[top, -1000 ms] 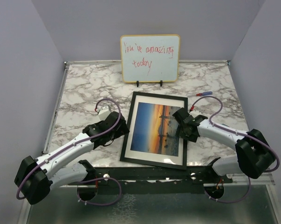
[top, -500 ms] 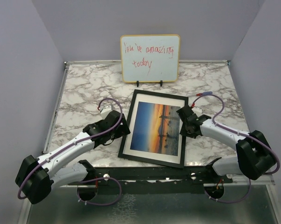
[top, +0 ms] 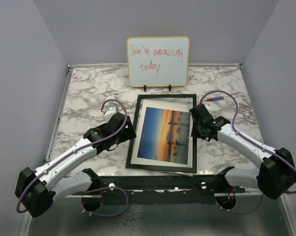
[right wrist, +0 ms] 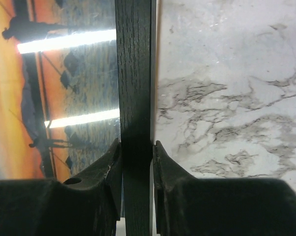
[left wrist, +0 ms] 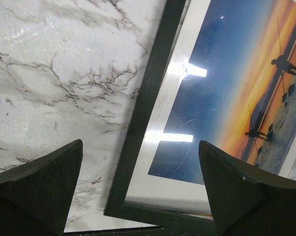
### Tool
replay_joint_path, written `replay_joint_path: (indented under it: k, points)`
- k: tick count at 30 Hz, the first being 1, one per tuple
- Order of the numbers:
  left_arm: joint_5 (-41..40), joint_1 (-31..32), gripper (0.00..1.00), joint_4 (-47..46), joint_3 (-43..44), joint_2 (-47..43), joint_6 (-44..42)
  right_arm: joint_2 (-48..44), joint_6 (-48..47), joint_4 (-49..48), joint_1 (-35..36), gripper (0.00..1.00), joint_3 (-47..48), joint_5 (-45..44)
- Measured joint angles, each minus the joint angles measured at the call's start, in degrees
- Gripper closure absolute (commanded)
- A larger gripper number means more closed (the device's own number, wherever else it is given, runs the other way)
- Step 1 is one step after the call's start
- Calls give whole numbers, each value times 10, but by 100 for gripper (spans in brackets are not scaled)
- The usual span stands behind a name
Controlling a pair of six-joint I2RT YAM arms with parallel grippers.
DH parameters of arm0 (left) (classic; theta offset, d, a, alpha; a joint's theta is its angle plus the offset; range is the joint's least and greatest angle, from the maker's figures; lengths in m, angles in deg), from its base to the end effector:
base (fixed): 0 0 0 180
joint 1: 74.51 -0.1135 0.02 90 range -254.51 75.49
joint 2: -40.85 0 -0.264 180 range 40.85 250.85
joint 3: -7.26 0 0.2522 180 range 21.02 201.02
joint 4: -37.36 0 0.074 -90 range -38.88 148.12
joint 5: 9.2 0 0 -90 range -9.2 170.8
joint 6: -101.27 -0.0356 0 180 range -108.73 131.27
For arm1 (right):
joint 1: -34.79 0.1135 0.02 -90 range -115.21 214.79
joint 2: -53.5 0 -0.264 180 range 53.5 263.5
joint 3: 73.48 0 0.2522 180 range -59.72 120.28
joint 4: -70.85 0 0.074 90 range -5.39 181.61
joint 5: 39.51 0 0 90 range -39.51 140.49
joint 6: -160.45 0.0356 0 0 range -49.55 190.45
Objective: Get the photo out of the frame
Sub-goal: Pick up the photo frame item at the center of the board, then place the photo frame item at the center of the board.
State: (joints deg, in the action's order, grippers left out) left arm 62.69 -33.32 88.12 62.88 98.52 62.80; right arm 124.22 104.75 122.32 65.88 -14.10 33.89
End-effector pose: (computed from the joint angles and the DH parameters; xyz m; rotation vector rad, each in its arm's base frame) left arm 0.1548 -0.1208 0.2416 -0.3521 2.4319 -0.3276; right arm 0.2018 0.1098 0.2169 0.1639 2.5864 0.0204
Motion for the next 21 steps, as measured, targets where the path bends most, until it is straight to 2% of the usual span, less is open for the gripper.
replay_joint_path:
  k: [8,21]
  points:
    - [-32,-4,1,32,49,-9,-12,52,3,-6,78,99,42,32]
    - [-40,-6,1,57,50,-39,-9,250,157,-79,141,99,148,35]
